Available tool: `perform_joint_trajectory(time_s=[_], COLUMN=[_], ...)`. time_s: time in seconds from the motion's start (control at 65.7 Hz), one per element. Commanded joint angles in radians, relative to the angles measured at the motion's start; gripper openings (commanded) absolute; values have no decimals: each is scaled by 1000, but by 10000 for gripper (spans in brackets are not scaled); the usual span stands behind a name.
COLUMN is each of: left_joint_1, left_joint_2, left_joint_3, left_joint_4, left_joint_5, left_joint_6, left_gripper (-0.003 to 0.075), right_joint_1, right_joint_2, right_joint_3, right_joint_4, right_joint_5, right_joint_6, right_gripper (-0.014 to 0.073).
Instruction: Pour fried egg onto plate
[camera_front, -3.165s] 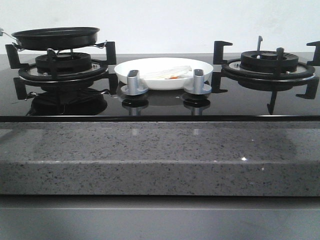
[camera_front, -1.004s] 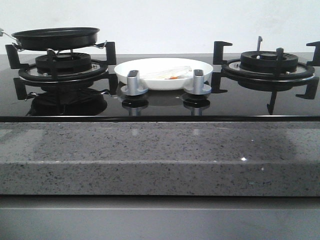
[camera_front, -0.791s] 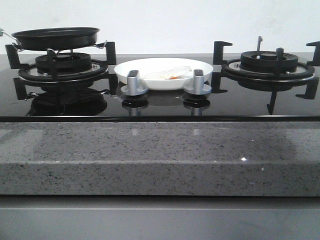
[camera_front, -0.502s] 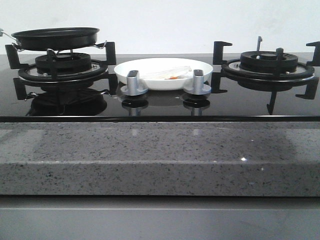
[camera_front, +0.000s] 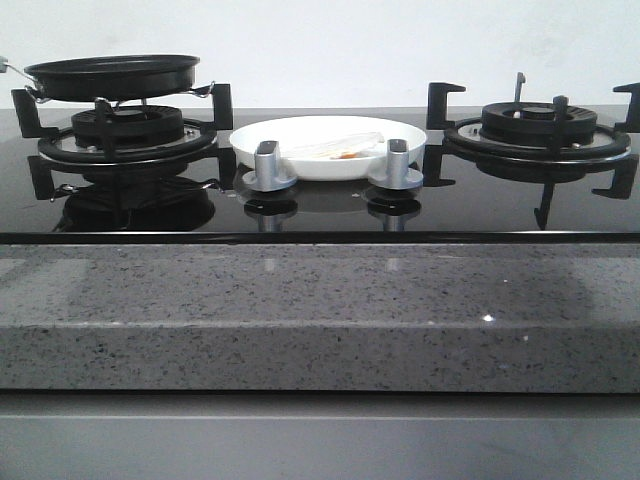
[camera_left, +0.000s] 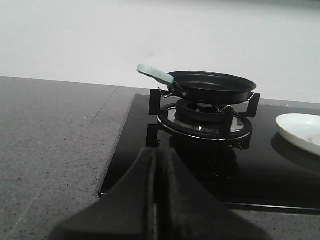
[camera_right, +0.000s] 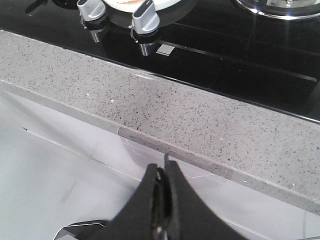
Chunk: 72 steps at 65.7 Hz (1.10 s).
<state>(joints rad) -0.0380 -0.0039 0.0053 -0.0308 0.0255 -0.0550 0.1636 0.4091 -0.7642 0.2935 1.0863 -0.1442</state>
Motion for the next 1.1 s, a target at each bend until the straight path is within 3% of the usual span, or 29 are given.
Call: perform_joint_trajectory(time_s=[0.0,0.38,0.517,0.67,0.746,0.913,1.08], left_joint_1=[-8,-8,-8,-8,-8,-8,-8], left_joint_2=[-16,-14,-14,-14,-14,-14,-14], left_joint_3=[5,5,5,5,5,5,5], left_joint_4=[1,1,1,1,1,1,1], left_joint_5=[-86,-86,-86,-86,-86,-86,-86], left_joint_6=[-8,-8,-8,-8,-8,-8,-8], left_gripper=[-20,-20,-20,-20,-20,-20,-20], right_joint_1=[-5,-5,-45,-104,-139,-169,-173], right_joint_2=[9,-2,-82,-204,-263,-361,-439], right_joint_3=[-23,-16,126,412,538,726,783], right_joint_4=[9,-20,-44,-39,-14,26,28], right_joint_5=[-55,-91,-361,-756,-881,-1013,-1008], right_joint_6=[-9,-11,-79,-129,-129,-129,-129], right_gripper=[-68,-68,-68,-68,-68,-68,-68])
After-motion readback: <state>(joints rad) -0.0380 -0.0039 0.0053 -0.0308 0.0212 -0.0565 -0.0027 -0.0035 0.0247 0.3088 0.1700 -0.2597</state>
